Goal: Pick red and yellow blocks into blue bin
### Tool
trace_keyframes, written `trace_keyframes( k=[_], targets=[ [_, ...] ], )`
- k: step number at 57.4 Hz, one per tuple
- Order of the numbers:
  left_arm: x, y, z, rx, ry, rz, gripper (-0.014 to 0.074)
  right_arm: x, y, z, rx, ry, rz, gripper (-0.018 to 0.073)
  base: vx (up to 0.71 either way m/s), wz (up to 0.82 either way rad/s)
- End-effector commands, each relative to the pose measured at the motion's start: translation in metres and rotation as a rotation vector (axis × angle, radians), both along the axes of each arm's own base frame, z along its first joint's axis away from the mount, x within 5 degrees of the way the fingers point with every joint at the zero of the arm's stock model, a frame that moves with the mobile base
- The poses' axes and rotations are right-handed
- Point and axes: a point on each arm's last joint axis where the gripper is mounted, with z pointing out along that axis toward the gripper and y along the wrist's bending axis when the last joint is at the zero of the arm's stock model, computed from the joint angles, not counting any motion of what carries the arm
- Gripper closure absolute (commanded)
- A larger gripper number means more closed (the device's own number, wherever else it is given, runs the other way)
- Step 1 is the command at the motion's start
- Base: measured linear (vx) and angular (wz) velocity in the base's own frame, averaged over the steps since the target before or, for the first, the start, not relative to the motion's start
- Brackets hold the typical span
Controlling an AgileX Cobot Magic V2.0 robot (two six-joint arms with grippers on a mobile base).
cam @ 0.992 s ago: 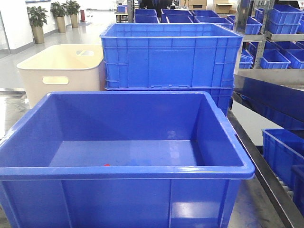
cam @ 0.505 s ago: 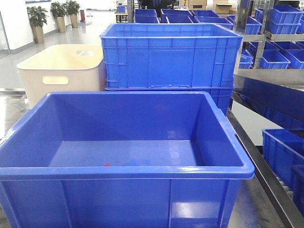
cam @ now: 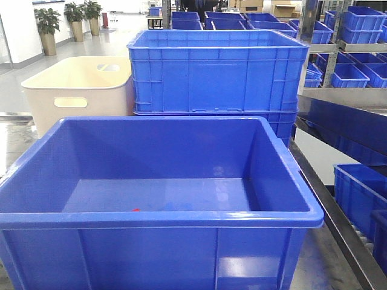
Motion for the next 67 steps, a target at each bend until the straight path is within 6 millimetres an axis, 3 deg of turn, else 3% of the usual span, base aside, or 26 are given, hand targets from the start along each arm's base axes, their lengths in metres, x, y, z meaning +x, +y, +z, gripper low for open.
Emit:
trace_keyframes(
  k=[1,67],
  targets=[
    [-0.0034,0.0,0.0145,-0.005,-0.119,-0.004,0.0603,-0.0015,-0.0005,0.0068,-0.012,-0.097,-0.011,0.0569,0.0,0.0],
    [-0.0034,0.0,0.0145,-0.005,-0.119,-0.004,0.0603,-0.0014,-0.0005,0.0074,0.047,-0.103,-0.005,0.0569,0.0,0.0]
  ],
)
